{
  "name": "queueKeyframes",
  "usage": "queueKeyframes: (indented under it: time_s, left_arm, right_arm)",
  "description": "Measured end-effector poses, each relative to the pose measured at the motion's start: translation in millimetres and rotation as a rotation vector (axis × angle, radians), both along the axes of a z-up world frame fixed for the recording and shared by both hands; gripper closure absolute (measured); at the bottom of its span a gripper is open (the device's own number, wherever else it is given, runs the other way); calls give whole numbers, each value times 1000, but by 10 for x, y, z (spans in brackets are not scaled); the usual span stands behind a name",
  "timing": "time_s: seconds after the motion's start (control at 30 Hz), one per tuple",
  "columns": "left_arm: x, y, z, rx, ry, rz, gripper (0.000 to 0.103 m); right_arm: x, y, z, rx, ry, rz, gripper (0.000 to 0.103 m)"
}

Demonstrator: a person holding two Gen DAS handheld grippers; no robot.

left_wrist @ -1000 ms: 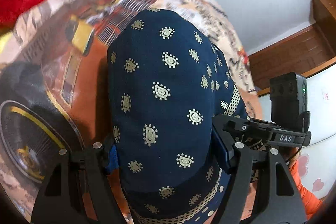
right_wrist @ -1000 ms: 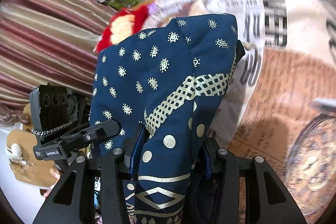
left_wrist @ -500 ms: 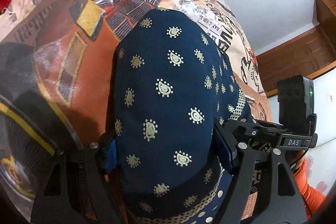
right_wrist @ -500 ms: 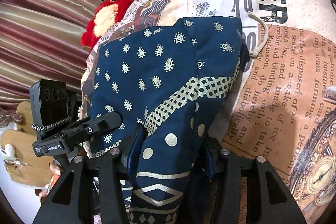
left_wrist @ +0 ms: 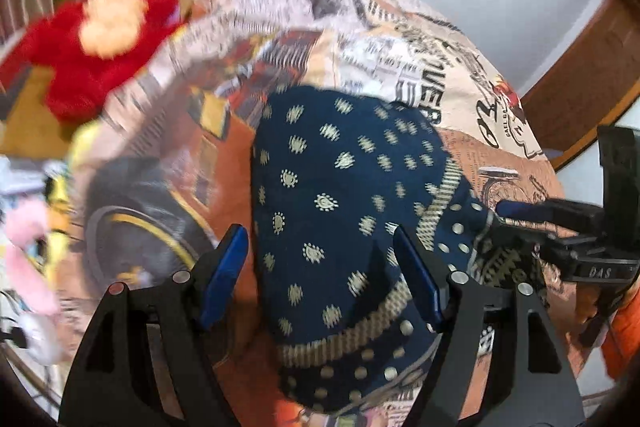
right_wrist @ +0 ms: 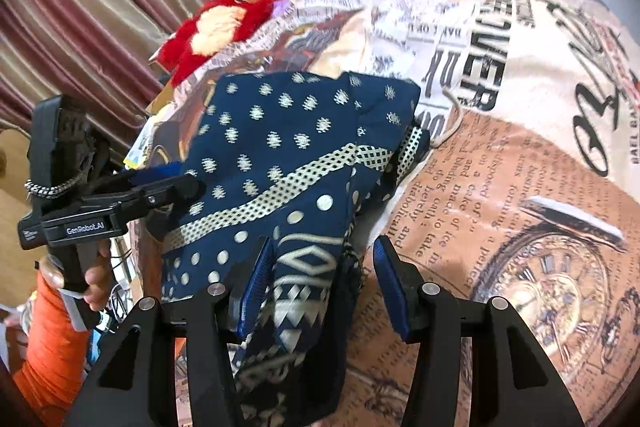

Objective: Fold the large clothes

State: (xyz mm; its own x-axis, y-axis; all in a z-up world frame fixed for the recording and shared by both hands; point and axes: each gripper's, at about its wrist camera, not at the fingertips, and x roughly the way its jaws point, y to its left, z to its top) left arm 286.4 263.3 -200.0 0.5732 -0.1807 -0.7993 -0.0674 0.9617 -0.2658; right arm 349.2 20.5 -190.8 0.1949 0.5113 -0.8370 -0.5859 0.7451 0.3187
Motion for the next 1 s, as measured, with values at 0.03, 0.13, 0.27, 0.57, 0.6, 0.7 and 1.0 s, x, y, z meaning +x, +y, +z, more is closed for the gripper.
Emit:
queueKeyframes:
  time_s: [0.03,0.13,0.27,0.57,0.6,0.7,1.0]
  left_arm:
    - [-70,-24,71,35,-19,2,28]
    - [-233,-101,181,103,-45,-7,28]
    - [-345,-227,90,165,-38,0,28]
    - [-435,-375,-377,219,50,-4,28]
    - [-459,-383,-401,230,49,-7,25]
    - [-513,-370,-480,241,59,-2,18]
    - [-727,-299,-579,213,102,43,15]
  right_arm:
    - [-34,3,44,1,-22,-6,54]
    - [-144,10,240,16,-110,-13,54]
    - [-241,203,344,1,-157,47,54]
    - [-242,290,-166,-197,-154,148,50]
    - [-229,230,-172,-197,-148,142,41]
    - [-209,13,-177,-207,-153,126,26]
    - [-258,-316,-240,-208,-85,101,25]
